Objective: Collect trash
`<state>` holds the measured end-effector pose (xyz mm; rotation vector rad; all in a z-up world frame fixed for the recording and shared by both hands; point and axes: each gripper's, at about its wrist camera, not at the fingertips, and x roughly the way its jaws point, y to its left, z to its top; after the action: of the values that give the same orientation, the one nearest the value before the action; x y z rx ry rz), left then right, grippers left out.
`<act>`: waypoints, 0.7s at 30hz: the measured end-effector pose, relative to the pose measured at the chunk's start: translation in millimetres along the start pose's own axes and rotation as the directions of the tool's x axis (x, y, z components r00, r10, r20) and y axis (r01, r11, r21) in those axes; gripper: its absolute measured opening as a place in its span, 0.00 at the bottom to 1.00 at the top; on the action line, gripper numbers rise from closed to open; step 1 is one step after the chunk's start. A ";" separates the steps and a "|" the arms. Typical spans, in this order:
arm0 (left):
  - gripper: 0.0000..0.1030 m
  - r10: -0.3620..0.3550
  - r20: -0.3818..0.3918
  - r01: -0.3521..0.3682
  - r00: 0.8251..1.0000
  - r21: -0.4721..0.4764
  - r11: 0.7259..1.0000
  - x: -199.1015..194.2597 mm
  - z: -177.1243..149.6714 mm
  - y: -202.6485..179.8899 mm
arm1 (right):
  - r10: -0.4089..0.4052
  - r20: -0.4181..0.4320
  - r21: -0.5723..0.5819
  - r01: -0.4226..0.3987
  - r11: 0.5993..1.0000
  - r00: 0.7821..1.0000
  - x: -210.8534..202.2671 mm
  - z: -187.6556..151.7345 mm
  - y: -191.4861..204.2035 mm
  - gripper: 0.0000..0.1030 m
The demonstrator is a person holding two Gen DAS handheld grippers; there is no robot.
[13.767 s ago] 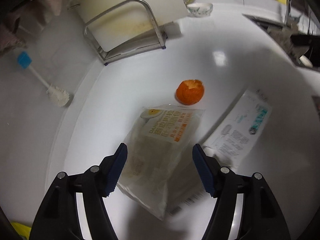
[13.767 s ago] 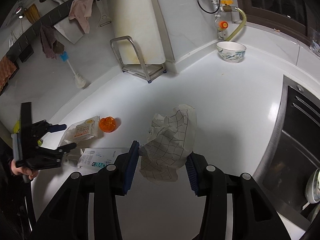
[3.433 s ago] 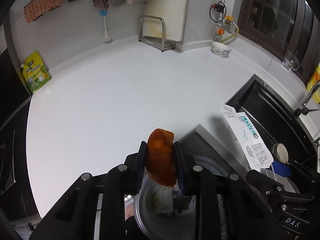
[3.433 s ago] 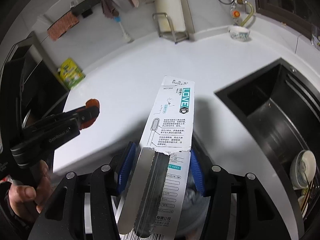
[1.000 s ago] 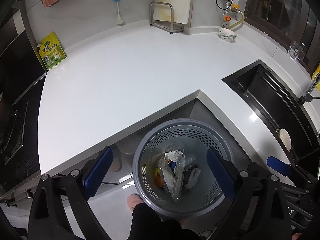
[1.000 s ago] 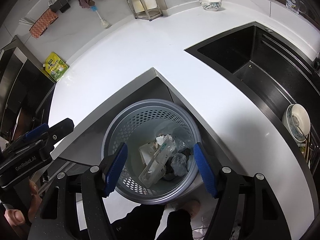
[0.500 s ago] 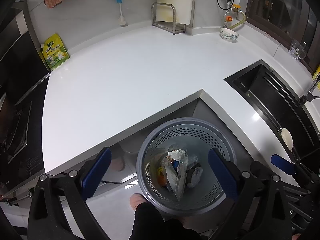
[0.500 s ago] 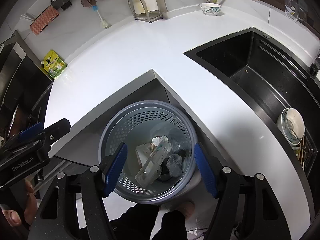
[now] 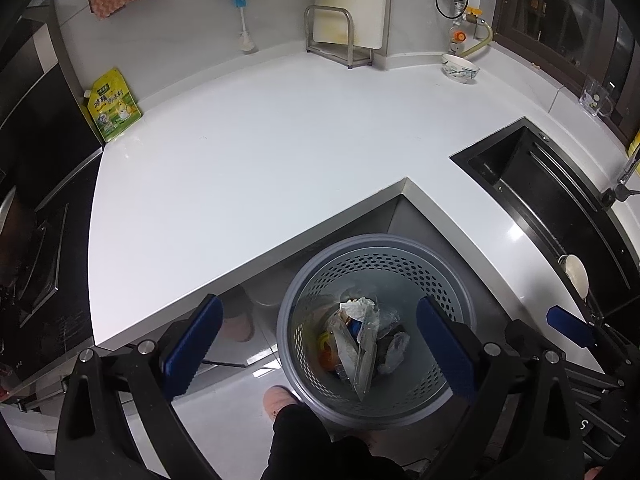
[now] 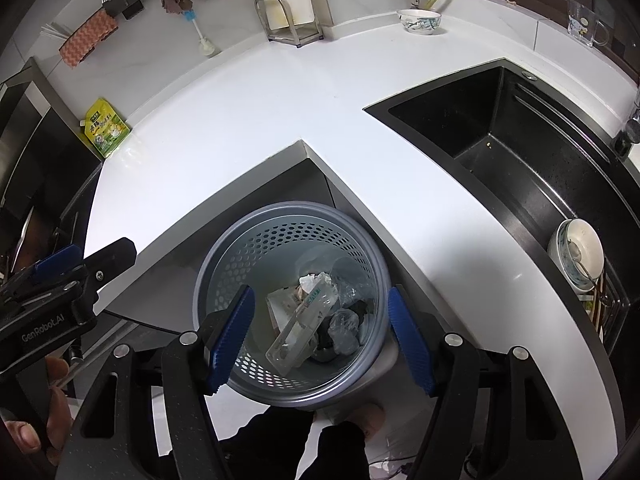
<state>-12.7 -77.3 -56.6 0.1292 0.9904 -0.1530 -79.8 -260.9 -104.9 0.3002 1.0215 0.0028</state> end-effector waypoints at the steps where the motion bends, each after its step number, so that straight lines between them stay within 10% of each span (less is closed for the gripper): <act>1: 0.93 0.003 0.001 -0.003 1.000 0.002 1.000 -0.1 -0.2 -0.1 | -0.001 0.001 -0.002 0.001 1.000 1.000 0.0 0.0 0.5 0.64; 21: 0.93 0.011 0.005 -0.011 1.000 0.006 1.000 -1.1 0.2 1.5 | -0.003 0.006 -0.009 0.003 1.000 1.000 -1.6 0.1 1.0 0.64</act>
<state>-12.9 -75.8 -55.5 0.1396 0.9847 -0.1459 -80.4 -260.2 -103.2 0.2905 1.0160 0.0036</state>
